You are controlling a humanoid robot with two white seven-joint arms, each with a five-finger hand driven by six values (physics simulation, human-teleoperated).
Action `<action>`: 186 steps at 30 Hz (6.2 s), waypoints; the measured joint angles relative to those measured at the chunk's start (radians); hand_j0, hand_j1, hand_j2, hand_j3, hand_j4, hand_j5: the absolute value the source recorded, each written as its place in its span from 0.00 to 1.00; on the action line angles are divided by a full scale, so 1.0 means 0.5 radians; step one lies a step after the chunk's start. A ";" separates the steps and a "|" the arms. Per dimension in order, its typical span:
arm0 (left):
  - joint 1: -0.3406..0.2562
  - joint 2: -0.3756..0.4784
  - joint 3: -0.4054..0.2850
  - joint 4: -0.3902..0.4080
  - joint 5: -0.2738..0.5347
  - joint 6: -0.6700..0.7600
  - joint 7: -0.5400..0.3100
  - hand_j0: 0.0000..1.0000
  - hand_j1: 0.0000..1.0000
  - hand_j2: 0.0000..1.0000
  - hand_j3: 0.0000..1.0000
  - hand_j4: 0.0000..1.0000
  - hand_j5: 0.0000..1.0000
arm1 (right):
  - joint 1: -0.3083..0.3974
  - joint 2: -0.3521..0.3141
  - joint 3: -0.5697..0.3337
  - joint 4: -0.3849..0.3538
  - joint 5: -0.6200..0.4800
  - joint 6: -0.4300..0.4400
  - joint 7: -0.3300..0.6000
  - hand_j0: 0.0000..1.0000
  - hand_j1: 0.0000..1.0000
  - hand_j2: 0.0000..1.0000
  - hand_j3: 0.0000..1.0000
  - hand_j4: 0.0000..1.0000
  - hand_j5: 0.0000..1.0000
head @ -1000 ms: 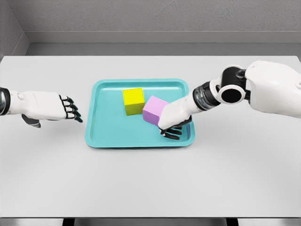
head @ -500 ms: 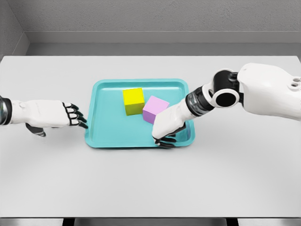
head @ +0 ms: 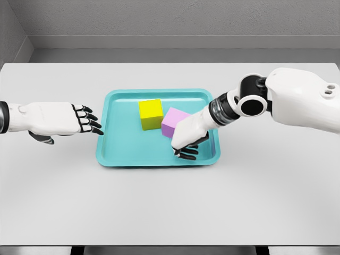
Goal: Push two cubes
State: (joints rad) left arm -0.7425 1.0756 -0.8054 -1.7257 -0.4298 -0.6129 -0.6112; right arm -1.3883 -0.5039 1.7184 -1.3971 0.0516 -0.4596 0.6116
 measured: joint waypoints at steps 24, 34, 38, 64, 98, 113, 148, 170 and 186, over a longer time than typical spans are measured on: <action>0.003 -0.031 0.061 -0.021 0.017 0.000 0.000 1.00 1.00 1.00 1.00 1.00 1.00 | 0.000 0.053 -0.006 0.145 -0.024 0.009 0.014 0.10 0.10 0.10 0.10 0.10 0.10; 0.003 -0.021 0.061 -0.022 0.018 0.000 0.000 1.00 1.00 1.00 1.00 1.00 1.00 | 0.000 0.069 -0.006 0.222 -0.014 0.002 0.004 0.10 0.10 0.10 0.10 0.10 0.10; 0.003 -0.019 0.061 -0.021 0.018 0.000 0.000 1.00 1.00 1.00 1.00 1.00 1.00 | 0.000 0.068 -0.006 0.254 0.001 -0.004 0.000 0.10 0.10 0.10 0.10 0.10 0.10; -0.114 -0.029 0.089 -0.045 0.037 0.001 0.000 0.90 0.90 0.90 0.90 0.90 0.90 | -0.083 -0.113 -0.003 0.158 0.012 -0.104 -0.001 0.11 0.11 0.11 0.11 0.11 0.11; -0.252 -0.866 -0.056 0.581 -0.565 0.000 0.000 0.55 0.55 0.55 0.55 0.55 0.55 | -0.077 0.208 0.053 0.760 0.130 -0.136 -0.001 0.11 0.11 0.11 0.11 0.11 0.11; -0.236 -0.869 -0.062 0.619 -0.561 0.000 0.000 0.56 0.56 0.56 0.56 0.56 0.56 | -0.071 0.240 0.062 0.777 0.131 -0.132 -0.001 0.11 0.11 0.11 0.11 0.11 0.11; -0.239 -0.835 -0.059 0.423 -0.416 0.000 0.000 0.60 0.60 0.60 0.60 0.60 0.60 | -0.086 0.256 0.063 0.842 0.175 0.010 -0.001 0.11 0.11 0.11 0.11 0.11 0.11; -0.114 -0.005 0.067 0.092 0.053 -0.001 0.000 1.00 1.00 1.00 1.00 1.00 1.00 | -0.086 0.382 0.157 0.980 0.187 0.066 -0.001 0.11 0.11 0.11 0.11 0.11 0.11; -0.463 -0.618 -0.125 0.593 -0.422 0.000 0.000 0.54 0.54 0.54 0.54 0.54 0.54 | -0.089 0.445 0.182 1.000 0.187 0.093 -0.001 0.11 0.11 0.11 0.11 0.11 0.11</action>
State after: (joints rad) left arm -0.9741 0.7667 -0.8681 -1.4294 -0.6409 -0.6130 -0.6112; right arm -1.4327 -0.2816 1.8093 -0.8969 0.1450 -0.4132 0.6109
